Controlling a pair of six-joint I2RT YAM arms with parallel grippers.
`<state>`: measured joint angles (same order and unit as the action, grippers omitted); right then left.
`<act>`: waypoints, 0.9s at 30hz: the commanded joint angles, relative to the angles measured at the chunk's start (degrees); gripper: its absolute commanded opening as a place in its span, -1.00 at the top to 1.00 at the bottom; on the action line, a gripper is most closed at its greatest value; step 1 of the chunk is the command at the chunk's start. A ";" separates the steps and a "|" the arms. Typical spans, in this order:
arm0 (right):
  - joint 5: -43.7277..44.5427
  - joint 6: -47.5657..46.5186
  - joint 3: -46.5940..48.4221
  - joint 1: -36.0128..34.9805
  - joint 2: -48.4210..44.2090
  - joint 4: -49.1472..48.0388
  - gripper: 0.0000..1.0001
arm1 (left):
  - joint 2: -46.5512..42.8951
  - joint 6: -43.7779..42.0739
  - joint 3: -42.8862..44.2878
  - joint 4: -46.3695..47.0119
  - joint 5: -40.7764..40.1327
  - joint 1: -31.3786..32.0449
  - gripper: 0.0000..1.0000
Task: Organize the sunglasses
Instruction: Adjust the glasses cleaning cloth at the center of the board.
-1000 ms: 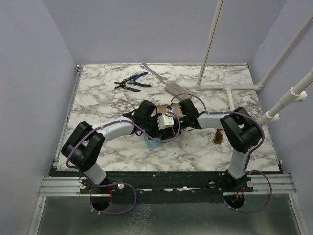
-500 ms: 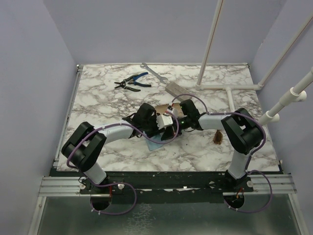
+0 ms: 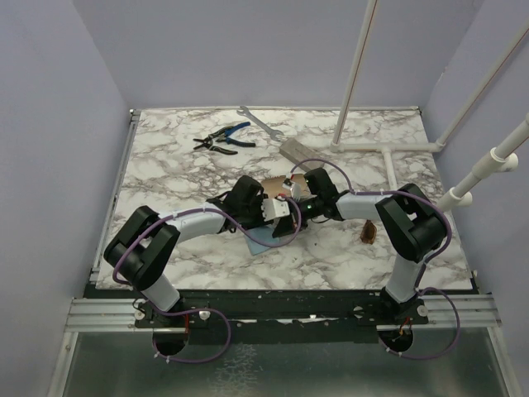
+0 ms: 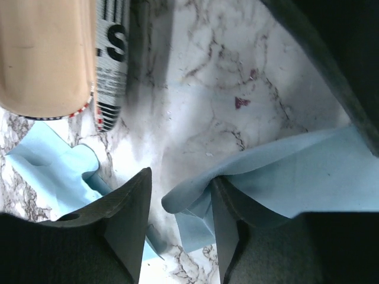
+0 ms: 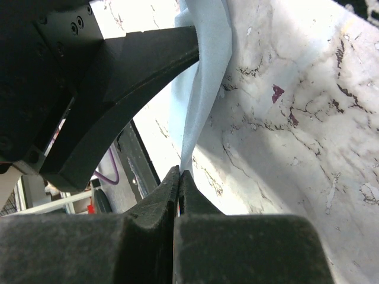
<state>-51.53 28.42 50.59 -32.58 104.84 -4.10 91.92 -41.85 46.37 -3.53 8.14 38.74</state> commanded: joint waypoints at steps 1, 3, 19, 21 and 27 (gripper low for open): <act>-0.68 -1.25 -0.59 0.38 -0.89 1.28 0.99 | -0.95 -4.82 1.83 -8.23 4.37 -0.42 0.16; -0.68 -1.35 -0.66 0.50 -0.73 1.37 0.99 | -0.86 -5.53 2.18 -9.67 5.94 -0.78 0.33; 4.71 -6.25 3.65 0.59 -2.39 8.03 0.99 | -4.20 -0.94 9.61 -18.39 7.27 -1.92 1.00; 6.09 -7.20 5.12 0.55 -3.06 8.64 0.99 | -5.75 -0.14 10.37 -19.72 6.48 -1.96 1.00; 12.72 -13.06 13.27 0.52 -3.65 14.53 0.99 | -11.08 -0.21 11.49 -19.94 2.55 -3.33 1.00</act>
<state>-44.91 20.73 58.11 -32.49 103.09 5.08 85.21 -42.68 55.99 -21.34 13.45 36.75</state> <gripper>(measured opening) 0.006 0.005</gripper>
